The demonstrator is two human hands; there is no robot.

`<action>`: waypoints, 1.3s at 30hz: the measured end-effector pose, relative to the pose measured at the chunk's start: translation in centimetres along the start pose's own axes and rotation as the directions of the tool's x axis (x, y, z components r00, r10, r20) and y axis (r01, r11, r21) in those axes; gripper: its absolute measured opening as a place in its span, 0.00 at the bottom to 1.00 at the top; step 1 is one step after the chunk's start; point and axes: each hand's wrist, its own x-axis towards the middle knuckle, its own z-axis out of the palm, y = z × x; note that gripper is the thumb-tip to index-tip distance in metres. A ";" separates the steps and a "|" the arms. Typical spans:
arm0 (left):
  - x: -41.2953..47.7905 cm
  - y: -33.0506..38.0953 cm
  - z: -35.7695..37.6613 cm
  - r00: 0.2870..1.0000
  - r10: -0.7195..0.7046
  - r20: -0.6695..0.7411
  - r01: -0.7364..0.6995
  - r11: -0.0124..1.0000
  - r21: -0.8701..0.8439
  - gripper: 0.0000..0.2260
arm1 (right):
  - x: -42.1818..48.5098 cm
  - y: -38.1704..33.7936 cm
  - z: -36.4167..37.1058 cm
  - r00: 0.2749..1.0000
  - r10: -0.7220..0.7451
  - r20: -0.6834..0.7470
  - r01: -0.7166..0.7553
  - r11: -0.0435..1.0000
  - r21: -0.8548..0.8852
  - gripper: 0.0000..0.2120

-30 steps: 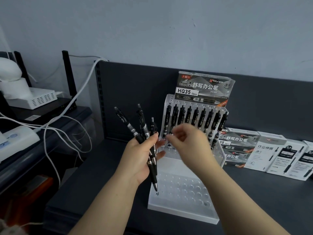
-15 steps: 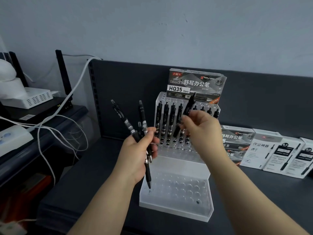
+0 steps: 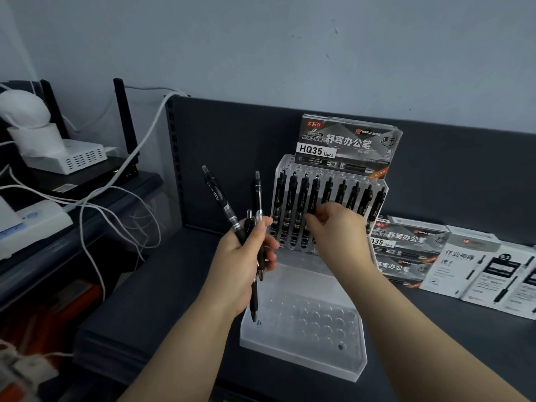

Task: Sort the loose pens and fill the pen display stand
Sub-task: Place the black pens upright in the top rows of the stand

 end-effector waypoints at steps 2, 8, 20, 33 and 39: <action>-0.1 -0.1 0.2 1.000 -0.003 0.019 0.004 1.000 -0.011 0.09 | -0.1 0.1 -0.1 1.000 -0.013 -0.019 0.013 1.000 0.023 0.12; -0.7 -0.4 1.3 0.990 -0.017 0.143 0.012 0.999 0.039 0.09 | -2.3 -1.1 -1.5 0.991 -0.044 0.128 -0.028 0.856 0.516 0.04; -1.0 -0.8 3.0 0.990 -0.021 0.142 0.009 0.996 0.086 0.06 | -2.6 -0.6 -2.7 0.960 -0.035 0.279 -0.143 0.795 0.589 0.08; -0.1 -0.9 2.2 1.000 -0.017 -0.006 0.017 1.000 0.014 0.08 | 0.2 0.6 -3.9 0.980 -0.070 -0.185 0.119 0.956 0.267 0.13; -0.1 -0.9 2.3 0.999 -0.038 0.013 0.039 0.999 -0.034 0.07 | 0.1 1.9 -1.7 0.985 -0.150 -0.084 0.152 0.988 0.017 0.16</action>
